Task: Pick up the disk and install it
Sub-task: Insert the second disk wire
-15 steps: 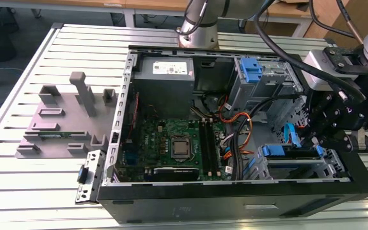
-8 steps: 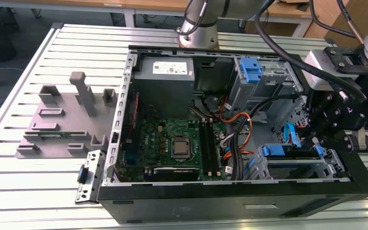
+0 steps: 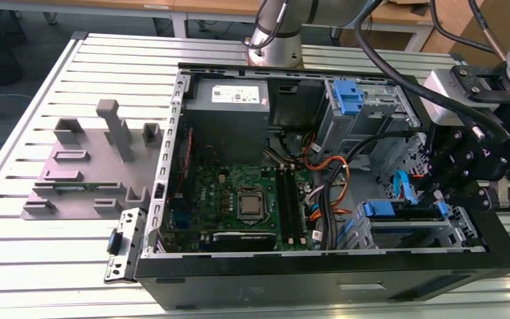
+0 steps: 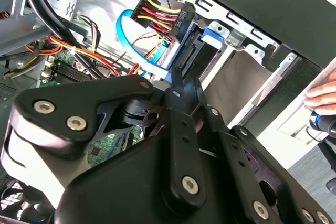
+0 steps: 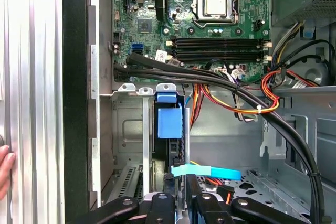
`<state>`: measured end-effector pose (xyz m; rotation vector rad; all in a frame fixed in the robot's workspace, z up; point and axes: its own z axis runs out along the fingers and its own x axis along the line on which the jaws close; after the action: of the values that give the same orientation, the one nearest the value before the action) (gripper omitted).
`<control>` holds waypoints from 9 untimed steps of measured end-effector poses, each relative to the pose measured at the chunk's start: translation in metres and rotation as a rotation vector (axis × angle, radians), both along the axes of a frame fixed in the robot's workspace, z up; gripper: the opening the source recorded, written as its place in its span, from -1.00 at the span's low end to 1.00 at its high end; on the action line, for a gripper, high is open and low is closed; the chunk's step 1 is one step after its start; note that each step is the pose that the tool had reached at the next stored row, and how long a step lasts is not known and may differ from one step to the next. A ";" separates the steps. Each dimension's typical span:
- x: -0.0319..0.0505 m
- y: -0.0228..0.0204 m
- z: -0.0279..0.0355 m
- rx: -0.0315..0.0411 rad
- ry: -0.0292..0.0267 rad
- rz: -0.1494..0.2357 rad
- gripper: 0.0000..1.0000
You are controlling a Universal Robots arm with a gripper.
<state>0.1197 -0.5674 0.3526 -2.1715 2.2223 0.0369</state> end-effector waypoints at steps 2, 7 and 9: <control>0.0001 0.0000 0.0000 0.0000 0.0000 0.000 -0.53; 0.0001 0.0000 0.0040 0.0006 0.0000 0.000 -0.53; 0.0001 0.0000 0.0068 0.0007 0.0000 0.000 -0.53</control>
<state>0.1198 -0.5673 0.3594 -2.1712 2.2220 0.0377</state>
